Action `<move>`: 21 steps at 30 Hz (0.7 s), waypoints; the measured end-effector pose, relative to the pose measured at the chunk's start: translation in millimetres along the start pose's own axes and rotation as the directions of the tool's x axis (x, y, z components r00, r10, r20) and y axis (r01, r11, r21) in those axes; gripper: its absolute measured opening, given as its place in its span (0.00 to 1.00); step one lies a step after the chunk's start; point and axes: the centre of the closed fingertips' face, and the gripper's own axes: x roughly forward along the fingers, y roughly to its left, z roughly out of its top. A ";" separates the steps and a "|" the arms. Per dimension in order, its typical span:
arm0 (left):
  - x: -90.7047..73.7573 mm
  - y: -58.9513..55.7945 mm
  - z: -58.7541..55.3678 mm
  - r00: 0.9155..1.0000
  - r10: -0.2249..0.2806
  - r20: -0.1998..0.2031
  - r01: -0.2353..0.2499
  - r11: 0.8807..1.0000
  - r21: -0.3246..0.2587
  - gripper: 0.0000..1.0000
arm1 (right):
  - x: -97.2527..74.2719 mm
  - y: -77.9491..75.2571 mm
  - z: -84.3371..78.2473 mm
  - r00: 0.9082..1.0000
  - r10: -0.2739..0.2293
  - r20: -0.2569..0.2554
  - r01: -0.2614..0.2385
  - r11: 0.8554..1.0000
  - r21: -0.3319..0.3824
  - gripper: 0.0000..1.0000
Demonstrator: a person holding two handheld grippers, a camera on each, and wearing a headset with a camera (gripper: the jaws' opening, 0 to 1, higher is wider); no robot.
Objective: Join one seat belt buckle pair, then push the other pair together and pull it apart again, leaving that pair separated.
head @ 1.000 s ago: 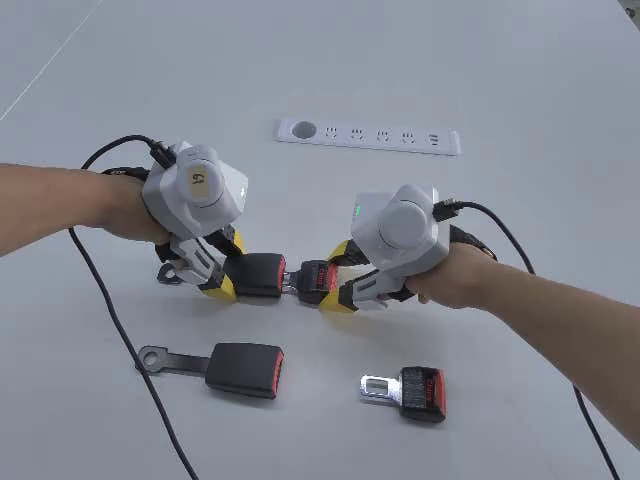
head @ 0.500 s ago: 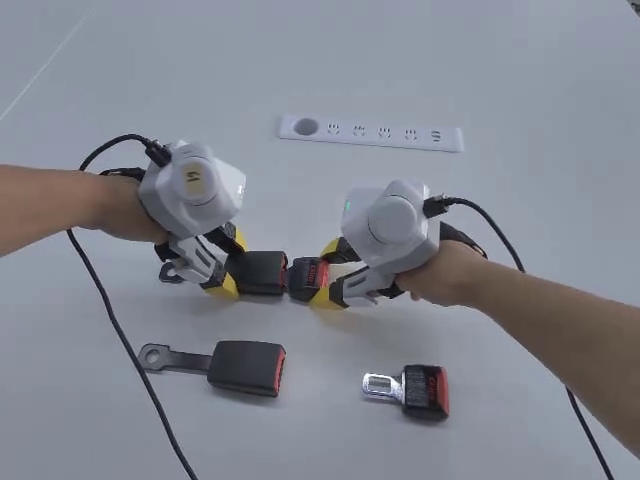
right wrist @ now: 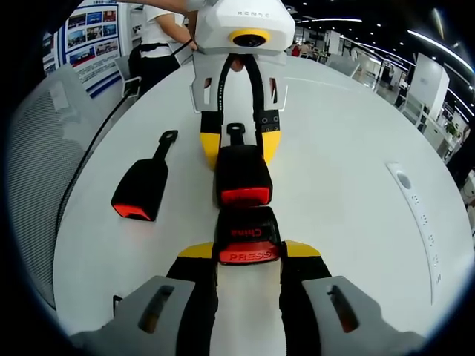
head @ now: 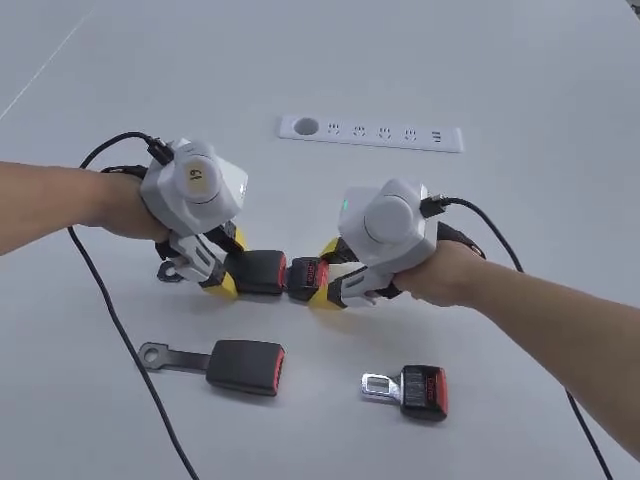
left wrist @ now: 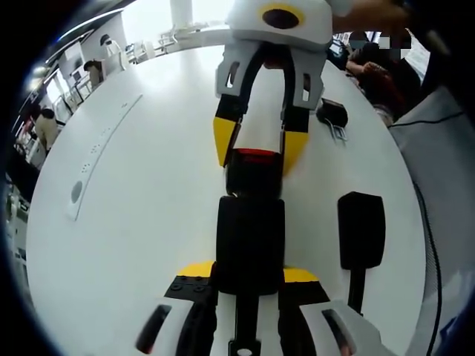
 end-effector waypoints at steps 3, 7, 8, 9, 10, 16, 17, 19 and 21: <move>-0.4 -0.1 -0.7 1.000 -0.009 -0.013 0.010 0.999 0.044 0.31 | -3.1 2.0 -1.0 1.000 -0.002 0.019 0.002 1.000 -0.011 0.30; -1.0 0.4 -1.2 1.000 -0.021 -0.009 0.021 0.999 0.044 0.31 | -4.5 2.8 0.0 0.999 -0.004 0.044 0.004 1.000 -0.003 0.29; -1.0 0.1 -1.1 1.000 -0.022 -0.009 0.022 0.999 0.042 0.31 | -4.3 2.8 0.3 0.999 -0.002 0.044 0.002 1.000 -0.003 0.29; -0.7 -0.5 -0.9 1.000 -0.021 -0.013 0.022 0.999 0.047 0.31 | -4.0 2.7 1.1 0.999 0.001 0.040 -0.001 1.000 -0.008 0.29; -0.3 -0.7 -0.8 1.000 -0.019 -0.017 0.020 0.999 0.046 0.31 | -3.3 2.3 2.1 0.999 0.003 0.036 -0.002 1.000 -0.007 0.29; 1.5 -0.9 0.5 0.997 0.003 -0.081 0.000 0.999 0.032 0.31 | -1.9 2.2 3.3 1.000 -0.002 0.002 0.002 1.000 0.007 0.30; 0.7 -0.5 -0.8 0.997 0.003 -0.077 -0.001 1.000 0.029 0.31 | -2.8 2.7 2.2 1.000 -0.003 -0.003 0.003 1.000 0.002 0.30; -0.1 -1.2 -2.4 0.998 0.004 -0.066 -0.002 1.000 0.029 0.31 | -3.7 3.0 1.1 1.000 -0.004 0.005 0.004 1.000 -0.009 0.29; -0.8 -1.0 -3.3 0.999 -0.002 -0.049 0.004 1.000 0.028 0.31 | -5.5 3.0 -0.1 1.000 0.000 0.022 0.001 1.000 -0.018 0.29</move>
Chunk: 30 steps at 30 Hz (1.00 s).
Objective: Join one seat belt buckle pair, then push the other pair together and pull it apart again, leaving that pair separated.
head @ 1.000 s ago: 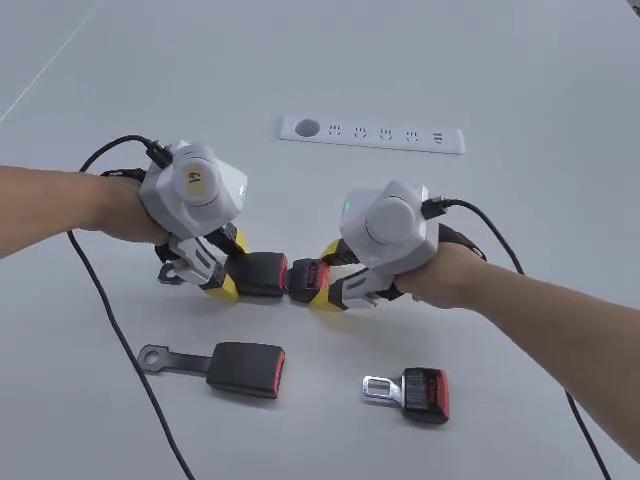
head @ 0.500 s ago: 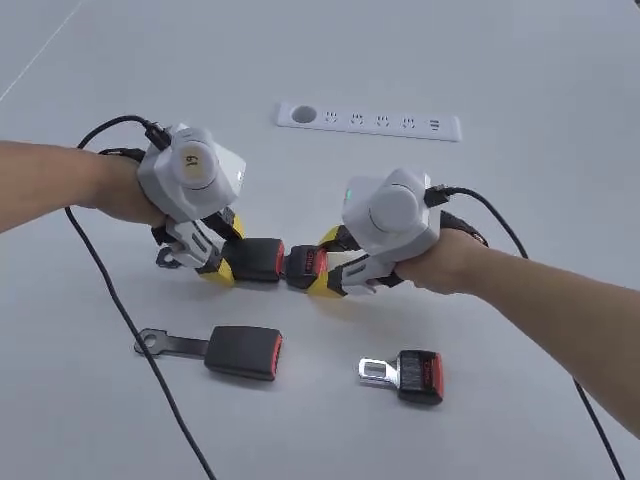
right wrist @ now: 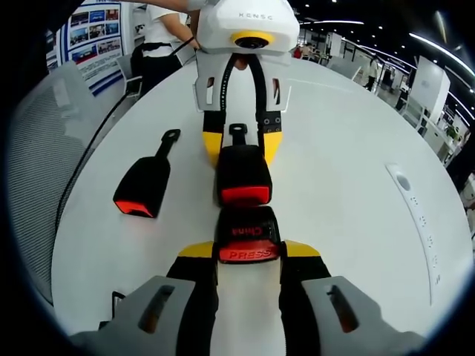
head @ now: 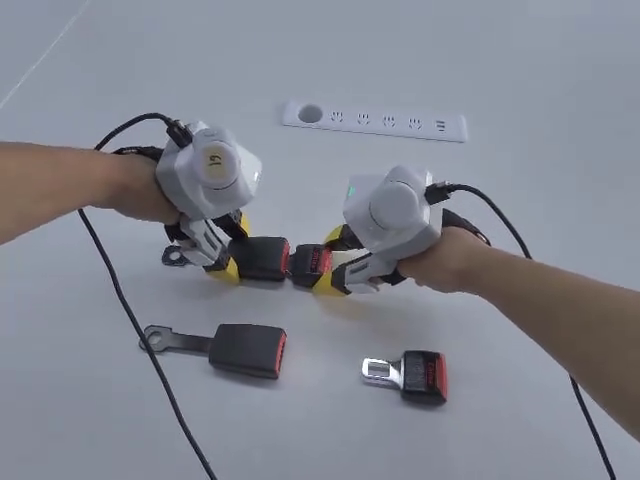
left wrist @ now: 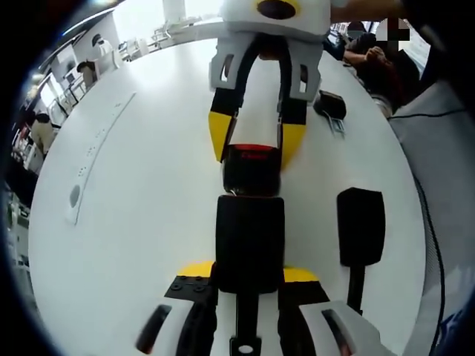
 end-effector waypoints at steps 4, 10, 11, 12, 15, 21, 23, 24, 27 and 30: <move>0.3 -1.6 -0.5 1.000 -0.012 -0.002 0.012 1.000 0.025 0.30 | -0.4 0.0 0.0 1.000 0.005 0.022 -0.005 1.000 -0.008 0.29; 0.7 -3.1 0.6 1.000 -0.012 -0.011 0.012 1.000 0.017 0.31 | 1.3 0.8 1.4 1.000 0.004 0.005 -0.004 1.000 0.000 0.30; 0.9 -3.5 1.1 1.000 -0.012 -0.015 0.012 1.000 0.003 0.31 | 2.2 0.5 1.6 1.000 0.003 -0.010 -0.003 1.000 0.010 0.30; 1.3 -4.7 1.3 1.000 -0.010 -0.023 0.010 1.000 0.012 0.31 | 2.5 0.5 1.8 1.000 0.002 -0.017 -0.002 1.000 0.004 0.30; 0.7 -4.0 -0.3 1.000 -0.003 -0.018 0.003 1.000 0.009 0.30 | 0.8 1.0 0.2 1.000 0.001 -0.013 -0.002 1.000 -0.001 0.30; 0.2 -3.5 -0.6 0.999 -0.008 0.037 0.009 1.000 -0.017 0.30 | -1.5 0.7 -1.6 0.999 -0.003 0.042 0.003 1.000 -0.002 0.30; 0.5 -3.2 -0.1 0.999 -0.010 0.036 0.010 1.000 -0.009 0.30 | -1.1 0.2 -1.0 0.999 0.001 0.041 -0.001 1.000 -0.006 0.30; 0.5 -3.3 -0.1 0.999 -0.011 0.033 0.012 1.000 -0.007 0.30 | -0.9 0.1 -1.0 0.999 0.006 0.036 -0.006 1.000 -0.011 0.30; 0.7 -3.7 0.8 1.000 -0.015 0.024 0.015 1.000 0.001 0.31 | -0.5 -0.4 -0.8 1.000 0.011 0.027 -0.011 1.000 0.000 0.30; 0.7 -4.3 1.3 0.999 -0.020 0.024 0.020 1.000 0.004 0.32 | 0.1 -0.6 -1.3 1.000 0.009 0.020 -0.009 1.000 -0.005 0.31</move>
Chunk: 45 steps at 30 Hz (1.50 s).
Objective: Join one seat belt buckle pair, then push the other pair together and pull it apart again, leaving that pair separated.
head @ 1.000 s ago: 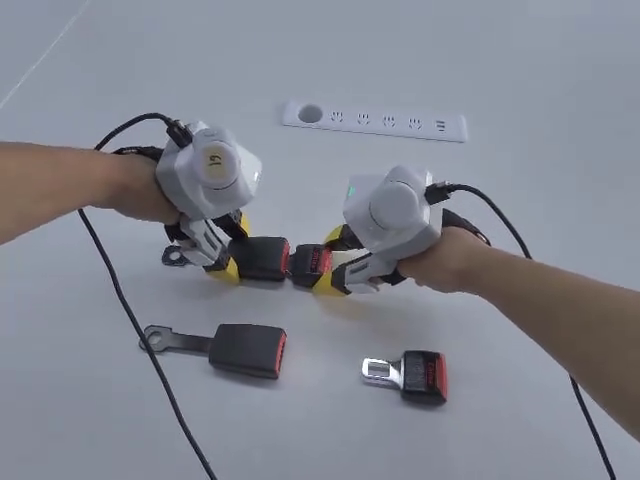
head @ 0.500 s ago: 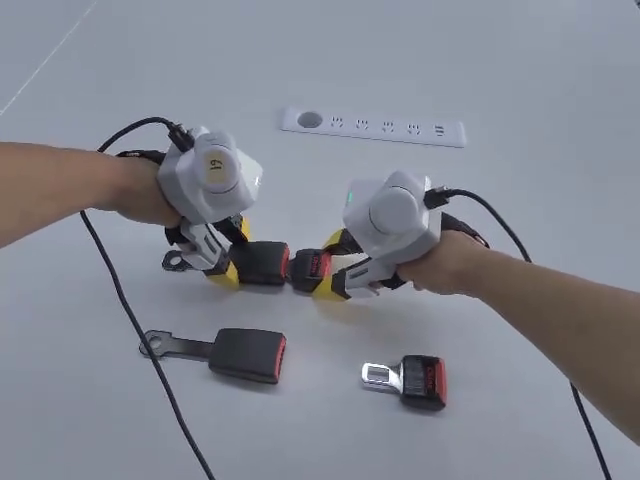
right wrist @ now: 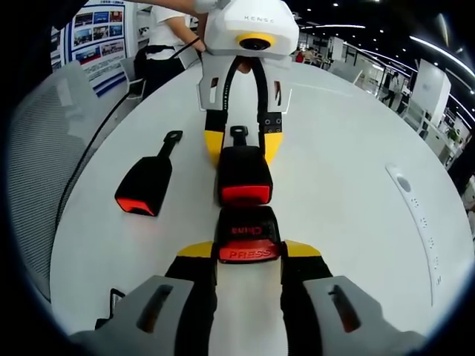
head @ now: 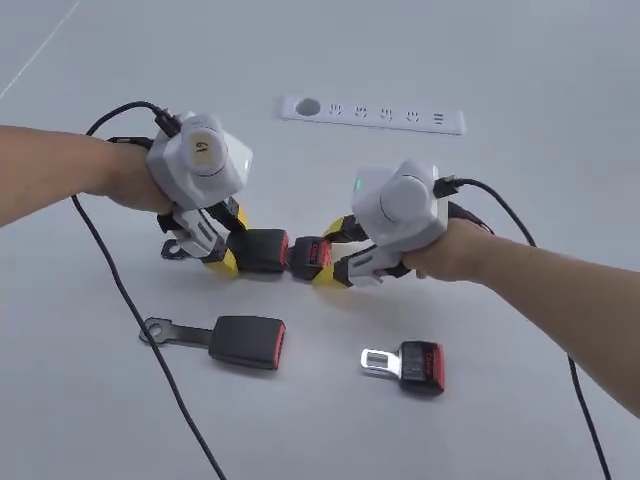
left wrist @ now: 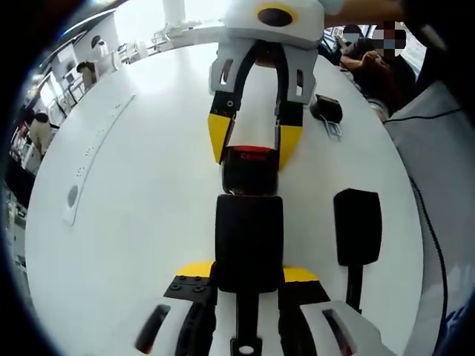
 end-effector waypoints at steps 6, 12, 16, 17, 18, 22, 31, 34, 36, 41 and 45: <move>0.3 0.5 0.9 1.000 0.011 0.011 -0.011 1.000 -0.006 0.32 | 1.1 -1.2 0.8 1.000 -0.002 -0.006 0.002 1.000 0.008 0.33; -0.3 1.0 2.1 1.000 0.009 0.015 -0.009 1.000 -0.030 0.33 | 3.1 -2.1 3.3 1.000 -0.017 -0.013 0.017 1.000 -0.010 0.39; -2.4 1.1 0.3 0.999 0.020 0.027 -0.018 0.999 -0.046 0.35 | -1.1 -4.0 3.7 1.000 -0.023 -0.011 0.023 1.000 -0.010 0.41; -2.8 1.5 -0.1 0.999 0.023 0.028 -0.021 0.999 -0.048 0.37 | -2.5 -4.3 3.2 1.000 -0.024 -0.012 0.024 1.000 -0.006 0.42; -4.7 2.3 -1.4 0.999 0.033 0.033 -0.031 0.998 -0.054 0.38 | -3.7 -4.2 2.8 1.000 -0.026 -0.013 0.026 1.000 -0.002 0.44; -10.7 0.5 -4.3 0.998 0.042 0.045 -0.039 0.997 -0.060 0.39 | -11.5 -1.4 3.7 1.000 -0.025 -0.012 0.025 1.000 -0.017 0.48; -26.7 -8.4 -13.7 0.993 0.082 0.082 -0.073 0.991 -0.113 0.49 | -34.0 -3.1 -4.0 0.998 -0.066 -0.020 0.066 0.998 -0.009 0.57; -32.4 -9.2 -15.5 0.989 0.112 0.097 -0.099 0.987 -0.127 0.55 | -45.0 -3.6 -6.8 0.996 -0.090 -0.005 0.090 0.995 0.036 0.60; -36.4 -9.4 -15.7 0.985 0.129 0.114 -0.112 0.983 -0.146 0.58 | -53.4 -3.3 -10.3 0.994 -0.107 -0.001 0.107 0.993 0.051 0.63; -45.0 -15.8 -16.7 0.979 0.151 0.140 -0.125 0.976 -0.179 0.61 | -72.3 2.2 -20.3 0.991 -0.135 0.000 0.135 0.988 0.080 0.65; -50.3 -26.2 -21.4 0.976 0.163 0.146 -0.132 0.972 -0.196 0.64 | -86.2 7.1 -29.7 0.988 -0.156 -0.006 0.156 0.982 0.105 0.67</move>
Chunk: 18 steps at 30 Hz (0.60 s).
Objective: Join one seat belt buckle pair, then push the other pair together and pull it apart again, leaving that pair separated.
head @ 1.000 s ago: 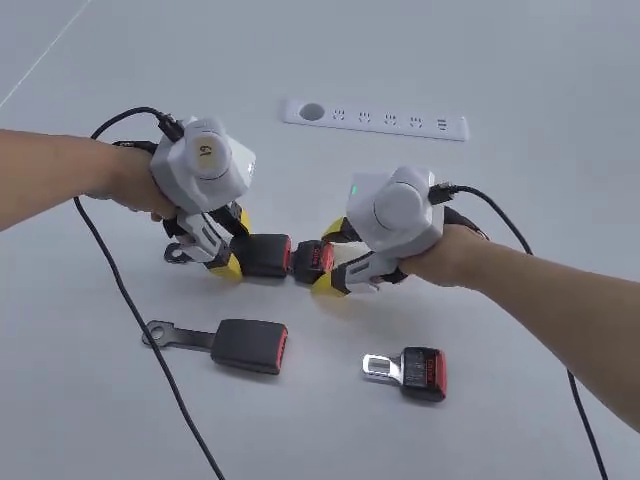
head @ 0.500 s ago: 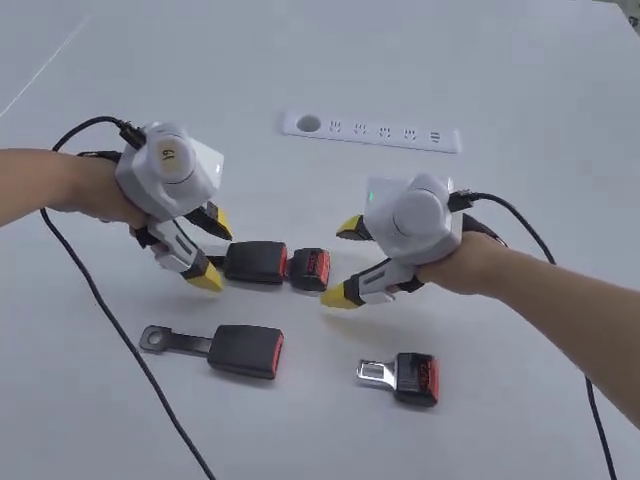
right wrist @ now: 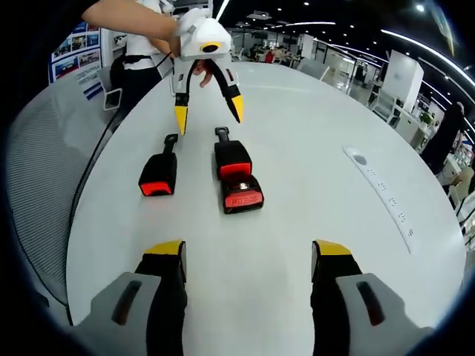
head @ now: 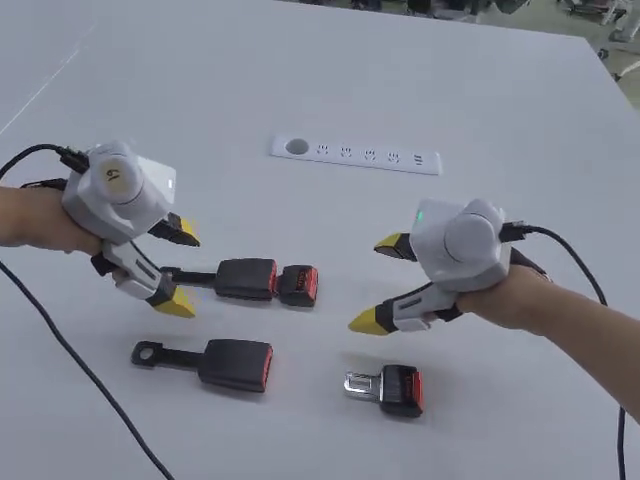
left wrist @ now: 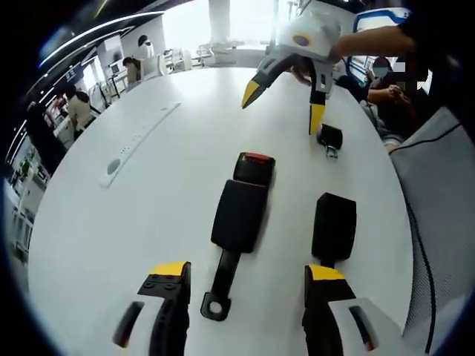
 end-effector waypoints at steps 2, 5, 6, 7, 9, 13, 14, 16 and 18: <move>-4.2 -4.2 -3.5 1.000 0.012 0.007 -0.012 1.000 -0.014 0.65 | -6.9 1.8 -3.3 1.000 -0.013 0.007 0.012 1.000 0.017 0.69; -9.4 -12.6 -6.1 0.999 0.023 0.035 -0.021 0.999 -0.030 0.67 | -16.8 5.8 -7.2 0.999 -0.034 0.021 0.034 0.999 0.031 0.70; -11.3 -15.2 -7.8 0.999 0.030 0.045 -0.028 0.999 -0.046 0.68 | -20.5 9.0 -9.8 0.999 -0.038 0.022 0.037 0.999 0.038 0.71; -12.7 -16.6 -8.6 0.998 0.037 0.055 -0.034 0.998 -0.055 0.68 | -23.2 10.8 -12.1 0.999 -0.045 0.021 0.044 0.998 0.039 0.72; -15.5 -19.3 -10.1 0.996 0.051 0.072 -0.046 0.997 -0.069 0.69 | -28.6 14.2 -15.2 0.998 -0.055 0.027 0.053 0.997 0.054 0.74; -22.1 -28.1 -12.6 0.989 0.085 0.122 -0.072 0.992 -0.104 0.72 | -40.1 21.8 -25.1 0.996 -0.082 0.032 0.080 0.994 0.074 0.75; -23.5 -30.7 -12.8 0.987 0.090 0.131 -0.076 0.991 -0.107 0.73 | -44.4 23.2 -26.6 0.994 -0.099 0.044 0.095 0.992 0.086 0.75; -26.8 -35.0 -14.1 0.981 0.112 0.156 -0.094 0.988 -0.123 0.75 | -51.2 26.0 -29.3 0.991 -0.119 0.062 0.111 0.987 0.119 0.75; -29.1 -38.1 -16.0 0.974 0.139 0.176 -0.116 0.984 -0.134 0.76 | -56.3 28.6 -32.2 0.988 -0.137 0.074 0.127 0.983 0.130 0.76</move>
